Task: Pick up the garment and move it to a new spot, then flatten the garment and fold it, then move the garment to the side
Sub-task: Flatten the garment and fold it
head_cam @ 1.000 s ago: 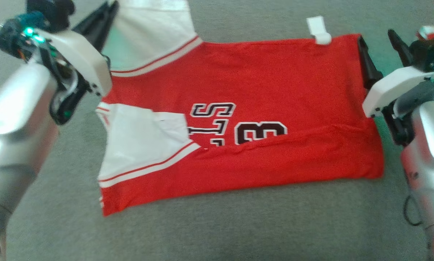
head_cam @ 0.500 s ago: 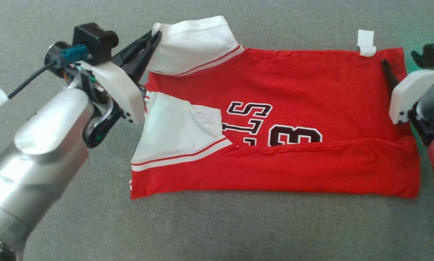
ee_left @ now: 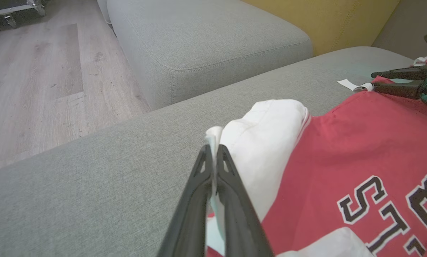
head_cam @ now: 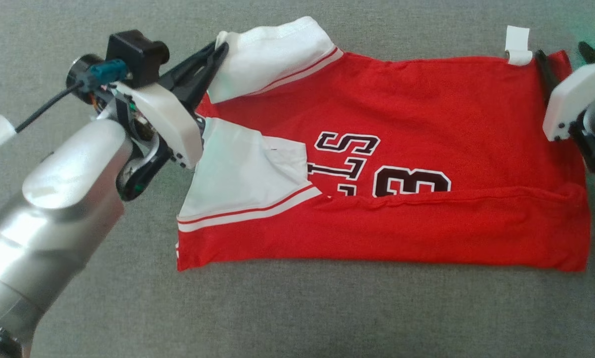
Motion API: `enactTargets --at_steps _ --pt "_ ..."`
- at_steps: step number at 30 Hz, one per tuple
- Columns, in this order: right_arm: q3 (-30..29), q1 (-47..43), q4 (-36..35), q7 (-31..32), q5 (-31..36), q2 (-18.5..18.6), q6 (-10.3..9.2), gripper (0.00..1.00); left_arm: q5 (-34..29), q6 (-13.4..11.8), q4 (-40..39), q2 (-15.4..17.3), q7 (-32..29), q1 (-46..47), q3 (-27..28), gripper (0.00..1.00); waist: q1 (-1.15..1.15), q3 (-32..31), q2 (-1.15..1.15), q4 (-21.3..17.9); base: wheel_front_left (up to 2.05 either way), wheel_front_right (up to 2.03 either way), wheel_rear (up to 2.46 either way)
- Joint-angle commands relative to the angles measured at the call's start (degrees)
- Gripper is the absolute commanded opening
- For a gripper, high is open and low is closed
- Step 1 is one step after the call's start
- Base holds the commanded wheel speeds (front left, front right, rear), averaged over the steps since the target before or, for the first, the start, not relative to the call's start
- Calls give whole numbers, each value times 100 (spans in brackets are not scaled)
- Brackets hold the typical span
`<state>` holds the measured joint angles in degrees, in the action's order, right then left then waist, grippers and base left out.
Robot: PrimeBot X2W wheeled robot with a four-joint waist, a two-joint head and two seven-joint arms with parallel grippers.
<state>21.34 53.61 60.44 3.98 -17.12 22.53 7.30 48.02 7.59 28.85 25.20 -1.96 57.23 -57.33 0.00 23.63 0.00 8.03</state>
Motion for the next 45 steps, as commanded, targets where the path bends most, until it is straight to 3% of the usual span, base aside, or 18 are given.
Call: enactTargets --at_steps 1,2,3,15,25,33,40,45 --pt "150 -3 -64 76 -45 -20 19 70 25 -10 -86 245 7 341 217 0 0 16 0 -7 0 0 0" --pt "244 23 -70 122 -112 -5 19 4 20 -10 -60 246 14 362 217 0 0 26 0 -13 0 0 0" --pt "332 41 -81 151 -184 11 19 0 20 -10 -28 247 18 377 217 0 0 30 0 -21 0 0 0" --pt "516 381 -399 -446 -1346 40 19 0 -142 -132 824 262 503 635 333 0 0 -137 0 -317 0 0 0" --pt "327 1030 -518 -1039 -2074 -83 19 0 -372 -288 1978 -135 1412 1572 618 0 0 127 0 -462 0 0 0" --pt "307 882 -306 -1036 -2690 -198 19 0 -361 -75 2447 -476 1615 1472 463 0 0 -62 0 -368 0 0 0" --pt "759 435 -415 -801 -2879 40 19 0 -13 -15 2248 -424 1435 1017 164 0 0 -373 0 -275 0 0 0" --pt "1165 27 -564 -546 -3060 334 19 0 584 -12 1303 57 861 542 -328 0 0 -651 0 -230 0 0 0"
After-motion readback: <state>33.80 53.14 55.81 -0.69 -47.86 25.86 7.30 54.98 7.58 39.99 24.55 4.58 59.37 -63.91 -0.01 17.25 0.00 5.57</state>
